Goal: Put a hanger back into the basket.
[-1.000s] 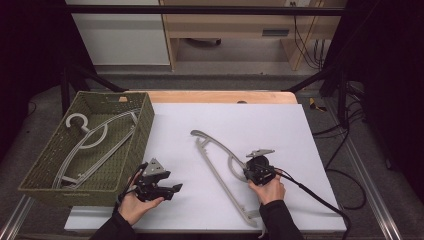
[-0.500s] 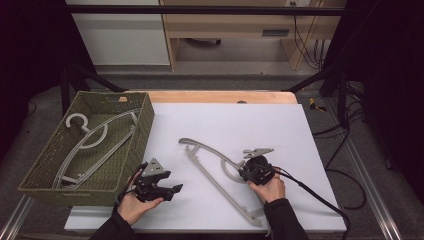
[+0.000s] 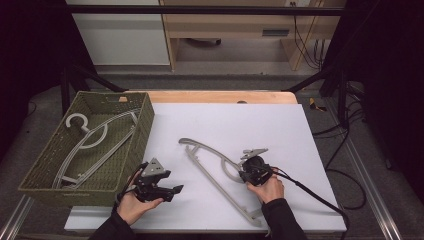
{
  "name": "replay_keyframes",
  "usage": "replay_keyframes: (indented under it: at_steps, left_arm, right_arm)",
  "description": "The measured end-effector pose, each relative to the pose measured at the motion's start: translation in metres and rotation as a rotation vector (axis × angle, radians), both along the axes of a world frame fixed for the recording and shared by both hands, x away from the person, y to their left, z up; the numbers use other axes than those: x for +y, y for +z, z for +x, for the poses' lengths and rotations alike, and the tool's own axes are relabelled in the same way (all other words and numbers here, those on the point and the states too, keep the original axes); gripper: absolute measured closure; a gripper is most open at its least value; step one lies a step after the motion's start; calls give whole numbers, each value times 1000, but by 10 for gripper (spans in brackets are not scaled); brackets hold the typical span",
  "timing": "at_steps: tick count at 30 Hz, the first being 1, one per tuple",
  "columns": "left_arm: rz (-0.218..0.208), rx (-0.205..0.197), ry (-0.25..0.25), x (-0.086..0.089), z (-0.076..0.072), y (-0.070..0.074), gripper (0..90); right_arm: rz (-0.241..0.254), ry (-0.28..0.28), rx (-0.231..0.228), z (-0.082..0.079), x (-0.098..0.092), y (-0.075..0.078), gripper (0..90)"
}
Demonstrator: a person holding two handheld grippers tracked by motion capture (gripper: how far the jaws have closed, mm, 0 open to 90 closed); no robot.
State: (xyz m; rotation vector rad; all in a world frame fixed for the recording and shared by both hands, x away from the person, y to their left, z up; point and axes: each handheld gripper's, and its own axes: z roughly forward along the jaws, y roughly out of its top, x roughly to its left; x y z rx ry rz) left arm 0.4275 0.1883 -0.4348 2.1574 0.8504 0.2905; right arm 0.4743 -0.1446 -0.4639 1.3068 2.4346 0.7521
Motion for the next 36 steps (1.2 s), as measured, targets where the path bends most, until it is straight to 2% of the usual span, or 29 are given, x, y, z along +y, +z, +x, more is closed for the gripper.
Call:
replay_keyframes:
  at_steps: [1, 8, 12, 18, 24, 25, 28, 30, 33, 36]
  left_arm:
    - [0, 1, 0, 0, 0, 1, 299]
    - [3, -6, -4, 0, 0, 2, 296]
    - [1, -8, -6, 1, 0, 4, 294]
    - [-15, -26, -2, 4, -1, 13, 294]
    - [-16, -33, -3, 4, -2, 16, 295]
    - [-14, -33, -5, 4, -2, 16, 295]
    - [-17, -30, -10, 3, -2, 16, 295]
    - [-16, -32, -15, 2, -2, 17, 295]
    - [-13, -34, -22, 1, -2, 19, 296]
    - [-5, -44, -36, -2, -1, 27, 298]
  right_arm:
    - [-2, 4, 0, 0, 1, 0, 818]
    - [0, -16, 40, 4, 2, 2, 833]
    - [8, -12, 33, 4, 1, 3, 835]
    - [37, 25, 12, 1, -4, 13, 837]
    - [58, 51, 11, -3, -6, 20, 838]
    - [54, 65, -1, -3, -7, 20, 838]
    - [74, 73, 6, -5, -6, 22, 838]
    - [69, 100, -2, -6, -8, 23, 839]
    - [66, 109, 1, -8, -8, 25, 839]
    - [88, 124, 7, -13, -8, 30, 840]
